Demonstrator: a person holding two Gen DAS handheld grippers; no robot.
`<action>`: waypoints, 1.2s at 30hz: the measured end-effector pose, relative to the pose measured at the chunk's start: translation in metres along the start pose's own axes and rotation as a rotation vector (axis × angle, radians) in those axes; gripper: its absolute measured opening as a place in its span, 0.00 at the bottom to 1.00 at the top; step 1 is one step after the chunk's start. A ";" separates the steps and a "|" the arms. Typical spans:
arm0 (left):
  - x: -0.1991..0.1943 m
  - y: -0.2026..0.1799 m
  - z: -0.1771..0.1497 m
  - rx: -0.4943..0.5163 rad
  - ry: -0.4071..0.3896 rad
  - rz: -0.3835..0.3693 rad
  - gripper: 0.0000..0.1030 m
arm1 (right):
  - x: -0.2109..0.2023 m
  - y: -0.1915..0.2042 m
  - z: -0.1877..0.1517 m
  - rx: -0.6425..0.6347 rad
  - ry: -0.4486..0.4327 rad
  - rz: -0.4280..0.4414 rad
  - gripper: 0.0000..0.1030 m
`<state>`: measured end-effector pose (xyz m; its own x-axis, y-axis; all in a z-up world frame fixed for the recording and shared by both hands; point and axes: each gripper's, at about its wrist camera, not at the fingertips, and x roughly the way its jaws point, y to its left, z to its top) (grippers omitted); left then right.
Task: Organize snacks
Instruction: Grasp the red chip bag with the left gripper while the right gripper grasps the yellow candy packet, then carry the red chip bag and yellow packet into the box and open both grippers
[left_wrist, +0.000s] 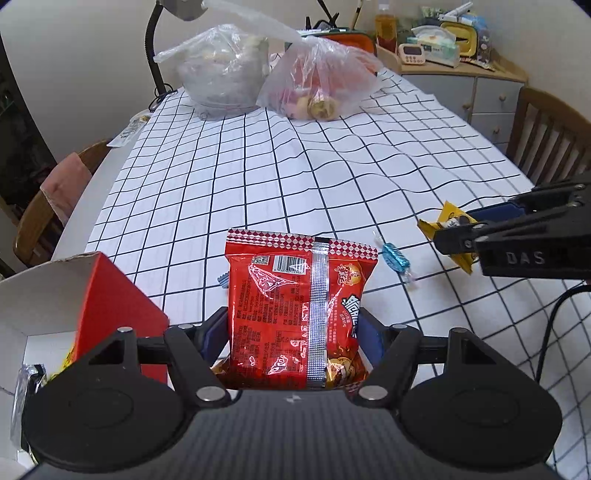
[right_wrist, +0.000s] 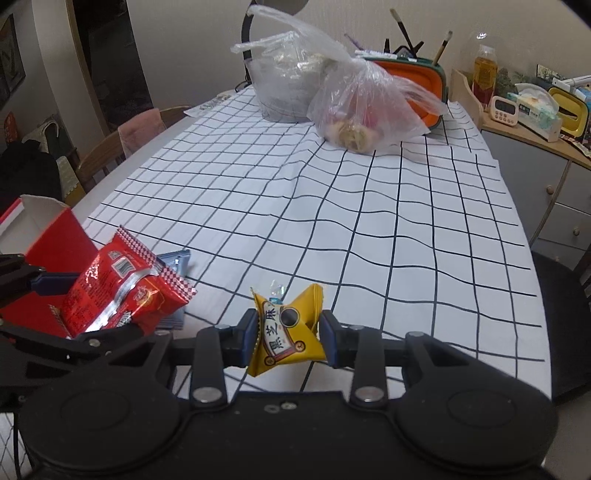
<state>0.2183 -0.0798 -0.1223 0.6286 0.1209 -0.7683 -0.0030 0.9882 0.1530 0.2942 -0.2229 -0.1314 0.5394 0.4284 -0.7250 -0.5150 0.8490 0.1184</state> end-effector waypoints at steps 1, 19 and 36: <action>-0.004 0.001 -0.001 -0.001 -0.005 0.000 0.69 | -0.006 0.002 -0.001 0.001 -0.006 -0.002 0.33; -0.085 0.061 -0.021 -0.036 -0.084 -0.079 0.69 | -0.088 0.089 -0.002 0.027 -0.097 0.024 0.33; -0.133 0.171 -0.048 -0.085 -0.143 -0.062 0.69 | -0.092 0.211 0.016 -0.030 -0.144 0.063 0.33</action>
<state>0.0970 0.0773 -0.0240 0.7341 0.0511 -0.6771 -0.0231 0.9985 0.0504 0.1459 -0.0780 -0.0290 0.5942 0.5222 -0.6118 -0.5694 0.8103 0.1386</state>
